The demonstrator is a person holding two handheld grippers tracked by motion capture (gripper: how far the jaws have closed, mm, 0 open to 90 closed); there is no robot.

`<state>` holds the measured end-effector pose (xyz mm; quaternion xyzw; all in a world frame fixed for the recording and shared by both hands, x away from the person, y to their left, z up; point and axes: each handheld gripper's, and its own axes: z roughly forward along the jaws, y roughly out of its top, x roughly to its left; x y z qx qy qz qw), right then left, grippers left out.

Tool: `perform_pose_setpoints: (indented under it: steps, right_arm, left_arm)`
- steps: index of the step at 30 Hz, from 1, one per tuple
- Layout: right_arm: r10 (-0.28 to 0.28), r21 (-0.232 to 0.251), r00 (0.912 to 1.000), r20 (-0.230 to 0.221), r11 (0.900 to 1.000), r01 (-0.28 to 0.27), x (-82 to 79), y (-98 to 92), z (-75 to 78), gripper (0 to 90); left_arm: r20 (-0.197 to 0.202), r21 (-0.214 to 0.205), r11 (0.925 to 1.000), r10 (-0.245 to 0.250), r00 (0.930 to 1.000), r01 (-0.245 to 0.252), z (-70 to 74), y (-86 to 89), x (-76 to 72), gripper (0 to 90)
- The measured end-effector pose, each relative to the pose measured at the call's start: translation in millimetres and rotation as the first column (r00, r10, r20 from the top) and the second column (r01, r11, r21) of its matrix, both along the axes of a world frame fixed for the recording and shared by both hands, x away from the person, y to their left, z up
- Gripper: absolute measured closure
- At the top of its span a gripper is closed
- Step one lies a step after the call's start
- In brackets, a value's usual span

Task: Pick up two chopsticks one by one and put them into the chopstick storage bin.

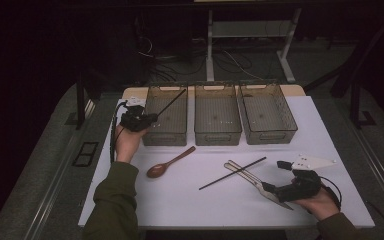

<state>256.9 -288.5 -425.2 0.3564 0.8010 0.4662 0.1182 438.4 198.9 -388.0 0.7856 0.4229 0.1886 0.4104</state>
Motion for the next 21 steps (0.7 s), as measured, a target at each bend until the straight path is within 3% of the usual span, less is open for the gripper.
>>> perform_pose_setpoints:
  steps: [9, 15, 18, 21]
  right_arm:
    - [-0.002, -0.002, 1.0, -0.002, 1.0, 0.002, 0.0, -0.6, 0.1, 3.1]
    - [-0.002, -0.001, 1.0, -0.001, 1.0, 0.002, -0.1, -0.4, 0.1, 3.1]
    - [-0.002, -0.001, 1.0, -0.001, 1.0, 0.002, 0.0, -0.4, 0.1, 3.1]
    - [-0.003, -0.001, 1.0, -0.002, 1.0, 0.003, 0.0, -0.6, 0.2, 3.1]
  left_arm:
    - [-0.028, 0.033, 0.9991, 0.027, 0.9992, -0.026, -6.3, -0.8, 2.3, 85.0]
    - [-0.033, 0.016, 0.9994, 0.03, 0.999, -0.03, -7.0, -0.1, 2.8, 84.2]
    - [-0.02, -0.01, 0.9993, 0.036, 0.9992, -0.036, -5.9, 0.2, 2.6, 70.0]
    - [-0.003, -0.017, 0.9996, 0.024, 0.9997, -0.025, -3.9, -0.4, 1.4, 65.1]
